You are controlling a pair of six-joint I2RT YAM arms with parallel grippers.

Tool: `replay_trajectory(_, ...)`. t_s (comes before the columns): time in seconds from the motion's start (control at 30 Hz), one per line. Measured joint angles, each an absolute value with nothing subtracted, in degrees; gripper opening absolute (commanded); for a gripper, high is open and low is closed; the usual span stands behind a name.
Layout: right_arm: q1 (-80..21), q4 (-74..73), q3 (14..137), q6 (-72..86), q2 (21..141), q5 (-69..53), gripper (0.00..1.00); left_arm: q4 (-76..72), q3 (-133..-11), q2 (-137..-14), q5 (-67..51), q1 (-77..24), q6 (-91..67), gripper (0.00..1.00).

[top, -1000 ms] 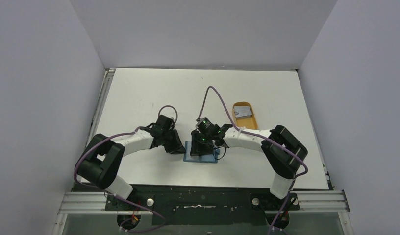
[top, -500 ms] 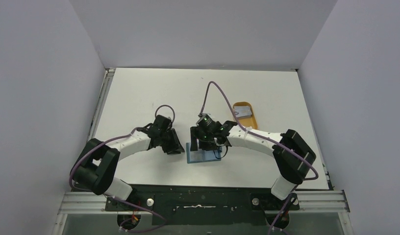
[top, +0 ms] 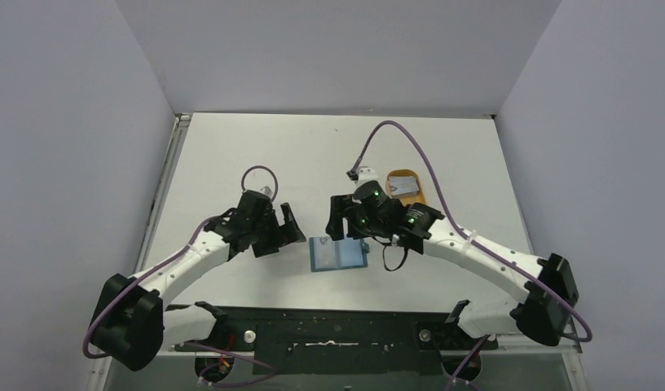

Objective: Put the credit cards into the card holder
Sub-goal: Insert the credit card into the card holder, then pick up the credit card from the storage box.

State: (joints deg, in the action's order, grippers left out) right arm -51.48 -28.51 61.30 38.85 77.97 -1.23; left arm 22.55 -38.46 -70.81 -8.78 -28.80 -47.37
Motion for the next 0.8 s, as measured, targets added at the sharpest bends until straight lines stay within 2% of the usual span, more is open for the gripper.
replay_trajectory(0.3, -51.03, -30.52, 51.35, 35.07, 63.18, 10.33, 0.73, 26.15, -37.95, -61.12, -2.96, -29.19, -44.25, 0.97)
replay_trajectory(0.47, -48.82, -32.58, 44.75, 34.7, 60.29, 12.53, 0.72, 27.03, -38.22, -60.99, 3.57, -39.07, -43.88, 0.97)
replay_trajectory(0.6, -46.65, -32.67, 41.1, 35.09, 57.58, 13.08, 0.7, 27.66, -42.04, -64.16, 8.4, -49.32, -43.9, 0.93)
replay_trajectory(0.8, -44.53, -32.23, 39.83, 36.1, 57.01, 12.43, 0.68, 27.49, -44.18, -68.88, 10.66, -49.65, -44.47, 0.91)
